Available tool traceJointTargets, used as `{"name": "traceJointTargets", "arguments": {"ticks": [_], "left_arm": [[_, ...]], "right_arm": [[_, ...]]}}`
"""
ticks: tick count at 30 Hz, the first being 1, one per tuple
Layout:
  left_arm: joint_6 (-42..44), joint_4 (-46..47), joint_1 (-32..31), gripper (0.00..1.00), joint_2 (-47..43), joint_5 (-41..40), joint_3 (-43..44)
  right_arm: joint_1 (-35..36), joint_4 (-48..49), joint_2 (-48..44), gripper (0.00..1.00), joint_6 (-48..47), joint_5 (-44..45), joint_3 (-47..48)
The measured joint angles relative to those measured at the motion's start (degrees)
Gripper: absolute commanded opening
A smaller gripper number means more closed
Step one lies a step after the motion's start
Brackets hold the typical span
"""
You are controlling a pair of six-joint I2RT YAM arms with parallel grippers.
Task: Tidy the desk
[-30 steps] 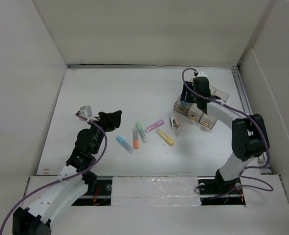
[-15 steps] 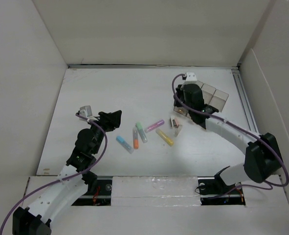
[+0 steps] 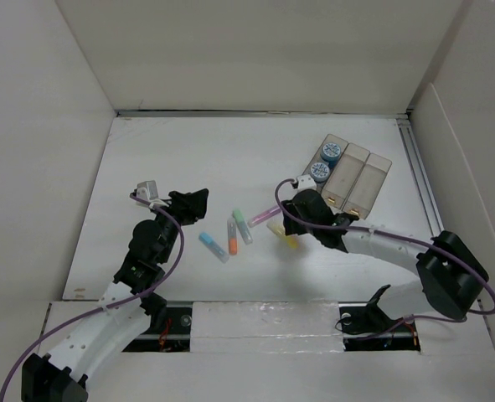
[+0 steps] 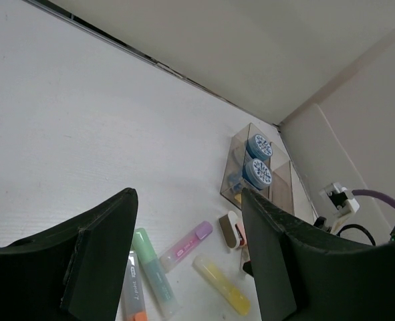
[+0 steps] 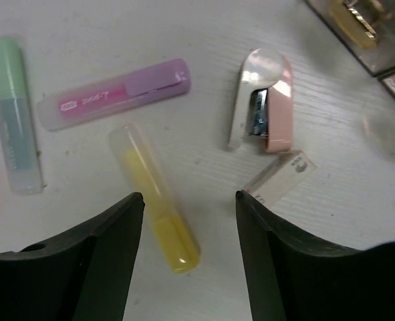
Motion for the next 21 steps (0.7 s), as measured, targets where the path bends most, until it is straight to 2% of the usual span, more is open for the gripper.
{"name": "traceJointTargets", "arguments": {"ticks": [4,8,14,15,18,21], "left_arm": [[0.0,0.0,0.0,0.59,0.0,0.0,0.0],[0.1,0.0,0.0,0.59,0.0,0.1,0.0],[0.2,0.0,0.0,0.59,-0.3,0.1,0.0],[0.2,0.0,0.0,0.59,-0.4,0.1,0.0],[0.2,0.0,0.0,0.59,-0.4,0.1,0.0],[0.2,0.0,0.0,0.59,-0.4,0.1,0.0]], "right_arm": [[-3.6,0.2,0.9,0.70,0.4,1.6,0.5],[-6.3,0.4,6.5,0.75,0.4,3.0,3.6],[-7.3,2.5,13.7,0.72,0.0,4.1,7.1],[-7.4,2.9,14.7,0.58,0.0,4.1,7.7],[-8.2,4.1,17.0,0.31,-0.2,4.2,8.5],[-8.5,5.4,17.3,0.24,0.1,4.2,8.5]]}}
